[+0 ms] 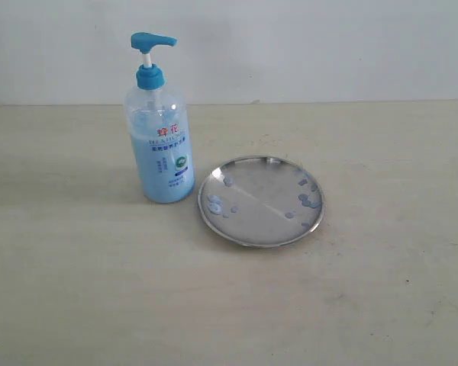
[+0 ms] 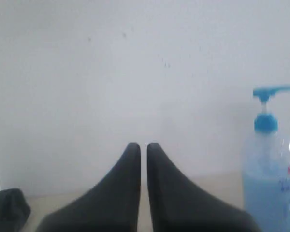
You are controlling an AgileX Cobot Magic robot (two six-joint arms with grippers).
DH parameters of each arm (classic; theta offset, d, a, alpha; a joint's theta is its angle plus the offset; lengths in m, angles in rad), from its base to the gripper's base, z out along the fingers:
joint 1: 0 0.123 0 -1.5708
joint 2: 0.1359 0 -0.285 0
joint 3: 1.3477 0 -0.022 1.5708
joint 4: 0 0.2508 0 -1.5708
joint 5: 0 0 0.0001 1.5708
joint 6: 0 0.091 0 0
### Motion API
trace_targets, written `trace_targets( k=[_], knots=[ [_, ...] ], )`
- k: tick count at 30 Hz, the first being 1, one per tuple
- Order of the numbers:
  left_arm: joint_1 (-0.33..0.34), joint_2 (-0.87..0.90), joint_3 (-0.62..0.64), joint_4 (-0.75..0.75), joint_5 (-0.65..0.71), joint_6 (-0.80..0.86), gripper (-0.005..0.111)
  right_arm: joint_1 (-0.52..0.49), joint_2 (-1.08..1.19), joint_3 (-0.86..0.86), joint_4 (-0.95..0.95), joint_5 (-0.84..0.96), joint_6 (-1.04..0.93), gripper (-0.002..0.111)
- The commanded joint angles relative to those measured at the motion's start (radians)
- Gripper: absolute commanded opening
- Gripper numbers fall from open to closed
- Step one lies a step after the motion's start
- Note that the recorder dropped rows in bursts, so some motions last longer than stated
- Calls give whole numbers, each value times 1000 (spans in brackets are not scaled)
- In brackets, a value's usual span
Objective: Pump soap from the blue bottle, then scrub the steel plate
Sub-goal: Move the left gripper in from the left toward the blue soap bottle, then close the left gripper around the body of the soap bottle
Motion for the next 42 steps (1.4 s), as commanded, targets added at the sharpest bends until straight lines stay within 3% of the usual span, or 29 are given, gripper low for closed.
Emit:
trace_targets(
  k=[1,3,6,8,11,14,18,24,26,32,37,39,41,42],
  knots=[
    [-9,-1,2,-17,57,-299,4,-2,-5,-1,-1,-12,-2,0],
    [-9,42,3,-17,66,-462,4,-2,-5,-1,-1,-12,-2,0],
    [-9,203,-26,-15,-293,-639,4,-2,-5,-1,-1,-12,-2,0],
    [-9,412,-225,109,-269,-639,4,-2,-5,-1,-1,-12,-2,0],
    [-9,740,-480,545,-287,-639,4,-2,-5,-1,-1,-37,-2,0],
    [-9,962,-579,560,-350,-651,4,-2,-5,-1,-1,-37,-2,0],
    [-9,1172,-535,389,-450,-491,4,-2,-5,-1,-1,-37,-2,0],
    [-9,1480,-354,330,-906,-420,4,-2,-5,-1,-1,-37,-2,0],
    [-9,1581,-325,335,-1003,-392,4,-2,-5,-1,-1,-37,-2,0],
    [-9,1792,-331,507,-1084,-189,4,-2,-5,-1,-1,-37,-2,0],
    [-9,1819,-339,541,-1084,-168,7,-2,-5,-1,-1,-37,-2,0],
    [-9,1819,-355,546,-1084,-167,22,-2,-5,-1,-1,-37,-2,0],
    [-9,1826,-387,561,-1084,-234,54,-2,-5,-1,-1,-37,-2,0],
    [-9,1859,-429,561,-1073,-323,85,-2,-5,-1,-1,-37,-2,0]
  ],
)
